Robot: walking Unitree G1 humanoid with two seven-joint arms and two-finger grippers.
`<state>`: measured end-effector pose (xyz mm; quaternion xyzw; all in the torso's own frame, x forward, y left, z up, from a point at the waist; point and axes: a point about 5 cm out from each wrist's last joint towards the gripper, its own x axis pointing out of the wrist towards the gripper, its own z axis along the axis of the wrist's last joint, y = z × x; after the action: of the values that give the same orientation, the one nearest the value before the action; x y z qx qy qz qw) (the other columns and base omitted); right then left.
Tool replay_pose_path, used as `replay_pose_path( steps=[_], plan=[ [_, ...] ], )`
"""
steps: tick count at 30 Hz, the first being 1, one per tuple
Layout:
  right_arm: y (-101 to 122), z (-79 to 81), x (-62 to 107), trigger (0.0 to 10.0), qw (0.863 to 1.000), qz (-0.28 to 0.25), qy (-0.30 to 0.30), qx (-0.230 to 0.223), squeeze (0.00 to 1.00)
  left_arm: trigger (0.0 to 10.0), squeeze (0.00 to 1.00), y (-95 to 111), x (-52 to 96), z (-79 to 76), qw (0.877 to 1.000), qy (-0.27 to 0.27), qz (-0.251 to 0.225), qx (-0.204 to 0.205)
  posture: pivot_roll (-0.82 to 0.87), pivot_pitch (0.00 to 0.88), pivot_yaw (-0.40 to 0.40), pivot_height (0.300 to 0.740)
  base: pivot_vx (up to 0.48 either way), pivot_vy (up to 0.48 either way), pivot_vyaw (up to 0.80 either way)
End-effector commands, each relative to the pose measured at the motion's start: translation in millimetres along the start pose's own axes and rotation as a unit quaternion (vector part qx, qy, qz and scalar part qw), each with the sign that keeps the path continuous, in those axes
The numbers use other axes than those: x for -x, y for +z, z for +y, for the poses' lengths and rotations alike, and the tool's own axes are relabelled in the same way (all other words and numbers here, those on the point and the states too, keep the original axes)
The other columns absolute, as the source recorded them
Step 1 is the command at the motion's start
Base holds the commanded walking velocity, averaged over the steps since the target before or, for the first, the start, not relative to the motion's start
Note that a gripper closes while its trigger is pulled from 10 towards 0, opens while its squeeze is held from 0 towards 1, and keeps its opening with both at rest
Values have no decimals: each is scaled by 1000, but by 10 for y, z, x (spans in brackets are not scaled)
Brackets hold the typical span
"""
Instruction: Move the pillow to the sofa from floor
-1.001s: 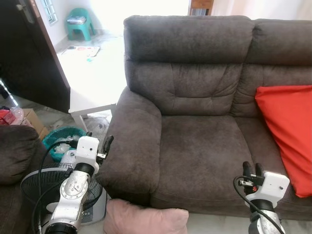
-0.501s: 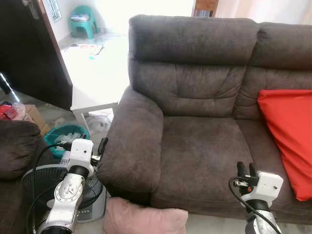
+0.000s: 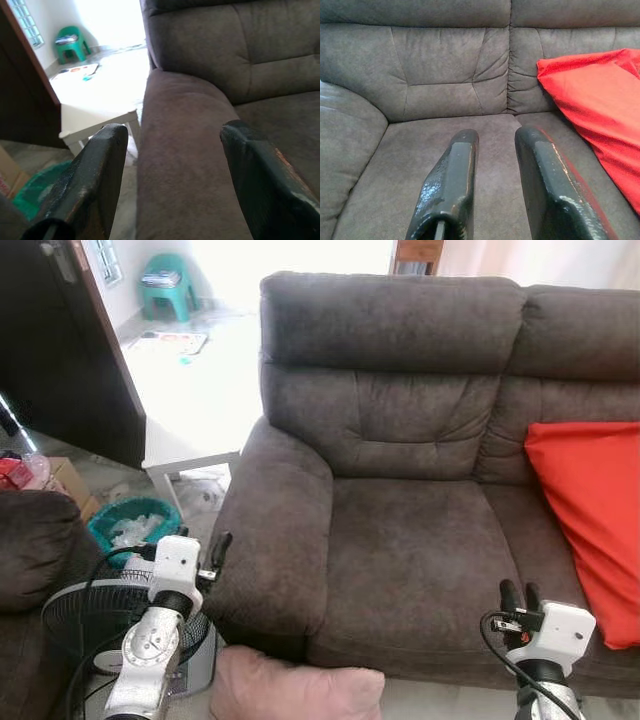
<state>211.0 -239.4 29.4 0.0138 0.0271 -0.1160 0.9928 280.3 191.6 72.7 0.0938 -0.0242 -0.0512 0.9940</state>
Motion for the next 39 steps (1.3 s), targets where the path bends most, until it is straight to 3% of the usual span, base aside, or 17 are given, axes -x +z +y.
replay_pose_path(
  steps=[1,39],
  plan=[
    [35,-41,2,10000,1000,-9,-6,0,0,10000,0,38,5,-19,1000,-5,-11,-5,54,0,-33,740,0,0,0],
    [126,34,-111,10000,1000,-12,11,5,0,10000,0,104,-39,43,1000,15,-20,-7,68,0,-64,740,0,0,0]
  ],
)
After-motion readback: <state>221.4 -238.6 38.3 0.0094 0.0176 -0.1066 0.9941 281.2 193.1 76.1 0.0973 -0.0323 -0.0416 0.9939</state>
